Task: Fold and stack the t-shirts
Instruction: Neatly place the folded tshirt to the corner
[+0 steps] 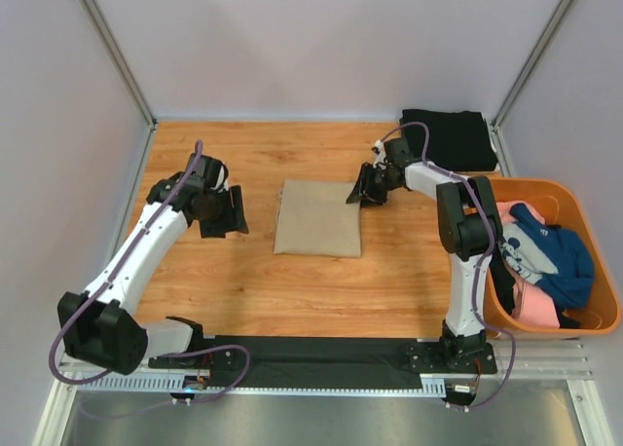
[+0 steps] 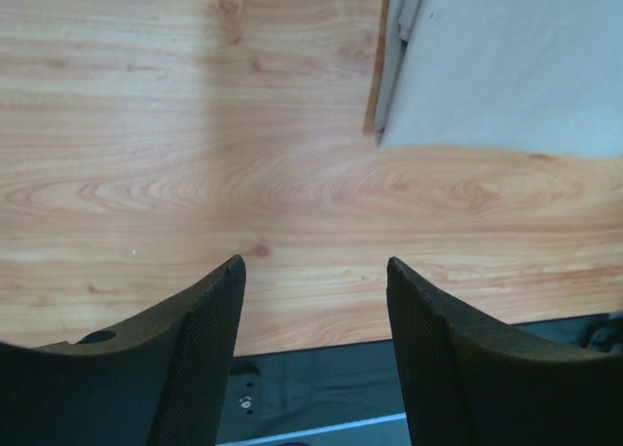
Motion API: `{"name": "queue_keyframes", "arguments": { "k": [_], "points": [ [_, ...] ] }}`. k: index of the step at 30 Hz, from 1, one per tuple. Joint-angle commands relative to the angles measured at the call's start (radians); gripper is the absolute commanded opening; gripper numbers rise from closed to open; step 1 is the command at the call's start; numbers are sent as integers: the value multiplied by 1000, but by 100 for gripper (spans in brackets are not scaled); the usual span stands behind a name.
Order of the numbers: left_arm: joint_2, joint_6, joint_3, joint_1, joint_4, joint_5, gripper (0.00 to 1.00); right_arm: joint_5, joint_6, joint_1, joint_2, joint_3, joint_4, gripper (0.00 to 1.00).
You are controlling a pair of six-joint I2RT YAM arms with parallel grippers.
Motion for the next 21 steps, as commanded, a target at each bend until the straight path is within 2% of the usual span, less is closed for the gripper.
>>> {"name": "queue_keyframes", "arguments": {
  "k": [1, 2, 3, 4, 7, 12, 16, 21],
  "points": [
    [-101, 32, -52, -1, 3, -39, 67, -8, 33, 63, 69, -28, 75, 32],
    [-139, 34, -63, -1, -3, -43, 67, -14, 43, 67, 67, -39, 108, 24],
    [-159, 36, -77, -1, -3, -50, 67, -14, 53, 67, 59, -48, 119, 9],
    [-181, 40, -107, -1, -2, -60, 67, -8, 51, 65, 50, -53, 126, 1],
    [-250, 57, -172, -1, 18, -83, 66, 7, 13, 48, 4, -32, 115, 0],
    [-354, 62, -232, -1, 41, -140, 66, 73, -125, 4, -80, 128, -75, 0],
    [-416, 77, -249, -1, 69, -145, 66, 223, -242, -19, -142, 209, -217, 0],
    [-429, 75, -259, -1, 82, -140, 65, 369, -367, -68, -191, 287, -290, 0]
  ]
}}
